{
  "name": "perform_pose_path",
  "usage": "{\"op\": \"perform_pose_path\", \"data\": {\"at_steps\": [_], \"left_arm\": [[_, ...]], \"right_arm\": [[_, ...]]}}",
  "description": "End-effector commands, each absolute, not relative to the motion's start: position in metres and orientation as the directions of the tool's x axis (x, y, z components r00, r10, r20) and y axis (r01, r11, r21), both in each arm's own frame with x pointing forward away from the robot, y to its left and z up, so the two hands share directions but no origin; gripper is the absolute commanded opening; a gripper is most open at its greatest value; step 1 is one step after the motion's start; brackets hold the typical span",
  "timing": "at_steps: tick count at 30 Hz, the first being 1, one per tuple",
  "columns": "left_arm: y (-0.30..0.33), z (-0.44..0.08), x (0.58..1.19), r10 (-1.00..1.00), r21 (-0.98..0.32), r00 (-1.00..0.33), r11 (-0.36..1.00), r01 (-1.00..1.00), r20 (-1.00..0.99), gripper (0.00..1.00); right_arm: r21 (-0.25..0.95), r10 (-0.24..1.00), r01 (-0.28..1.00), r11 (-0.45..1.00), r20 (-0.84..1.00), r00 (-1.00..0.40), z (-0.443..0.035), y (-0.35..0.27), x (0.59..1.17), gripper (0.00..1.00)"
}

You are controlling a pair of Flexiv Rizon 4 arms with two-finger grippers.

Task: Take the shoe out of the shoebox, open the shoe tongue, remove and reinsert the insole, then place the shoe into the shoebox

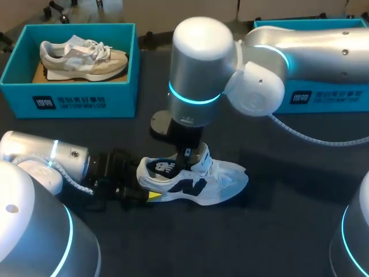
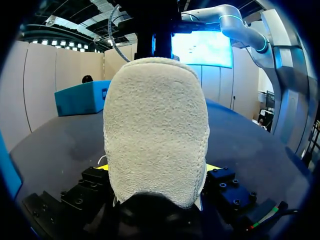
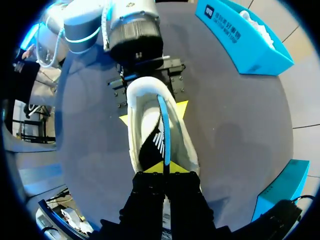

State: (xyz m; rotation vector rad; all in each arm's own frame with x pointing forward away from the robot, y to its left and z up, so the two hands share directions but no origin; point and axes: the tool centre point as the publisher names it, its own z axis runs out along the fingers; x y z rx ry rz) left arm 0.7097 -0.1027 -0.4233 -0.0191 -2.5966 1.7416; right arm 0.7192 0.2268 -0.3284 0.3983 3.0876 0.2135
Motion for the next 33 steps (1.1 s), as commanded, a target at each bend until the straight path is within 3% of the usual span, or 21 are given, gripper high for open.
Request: {"op": "perform_pose_path", "data": {"at_steps": [1,12,19,33], "left_arm": [[-0.105,-0.427,0.711,0.019,-0.923,-1.0,0.384,0.001,0.007,0.0],[-0.105,-0.427,0.711,0.019,-0.923,-1.0,0.384,0.001,0.007,0.0],[-0.105,-0.427,0.711,0.019,-0.923,-1.0,0.384,0.001,0.007,0.0],[-0.105,-0.427,0.711,0.019,-0.923,-1.0,0.384,0.001,0.007,0.0]], "right_arm": [[0.172,0.252,0.247,0.953,-0.003,-0.968,-0.313,0.212,0.721,0.0],[0.2,0.223,0.215,0.956,-0.018,-0.975,-0.301,0.212,0.726,0.0],[0.302,0.161,0.154,0.941,0.004,-0.987,-0.303,0.231,0.731,0.0],[0.395,0.037,0.063,0.917,0.074,-0.997,-0.308,0.264,0.743,0.0]]}}
